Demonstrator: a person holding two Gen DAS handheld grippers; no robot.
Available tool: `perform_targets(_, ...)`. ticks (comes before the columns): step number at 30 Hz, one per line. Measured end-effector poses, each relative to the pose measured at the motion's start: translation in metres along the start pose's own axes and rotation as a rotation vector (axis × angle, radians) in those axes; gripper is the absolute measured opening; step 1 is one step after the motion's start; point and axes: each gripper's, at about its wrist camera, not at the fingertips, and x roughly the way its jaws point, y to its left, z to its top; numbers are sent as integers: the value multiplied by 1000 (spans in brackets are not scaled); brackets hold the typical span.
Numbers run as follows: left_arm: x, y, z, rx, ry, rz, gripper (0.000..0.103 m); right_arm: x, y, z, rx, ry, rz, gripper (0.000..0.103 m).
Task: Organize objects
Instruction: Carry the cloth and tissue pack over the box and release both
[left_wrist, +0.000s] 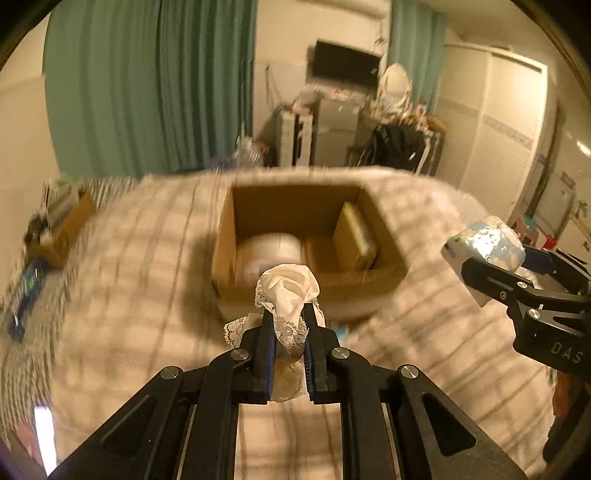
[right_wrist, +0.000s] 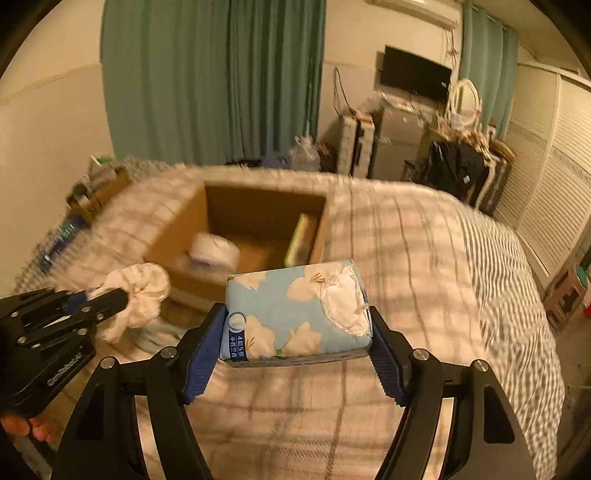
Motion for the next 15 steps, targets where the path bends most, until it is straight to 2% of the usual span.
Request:
perform_targets(5, -21, 4, 55, 29, -67, -41, 12, -37, 6, 48, -67, -109, -16, 72)
perform_targets(7, -22, 6, 79, 34, -65, -60, 13, -46, 8, 67, -80, -142, 0, 72)
perform_targets(11, -17, 3, 117, 81, -96, 14, 13, -47, 10, 109, -86, -161, 21, 72)
perform_targets(15, 2, 4, 140, 68, -103, 28, 12, -28, 16, 137, -104, -152, 21, 72)
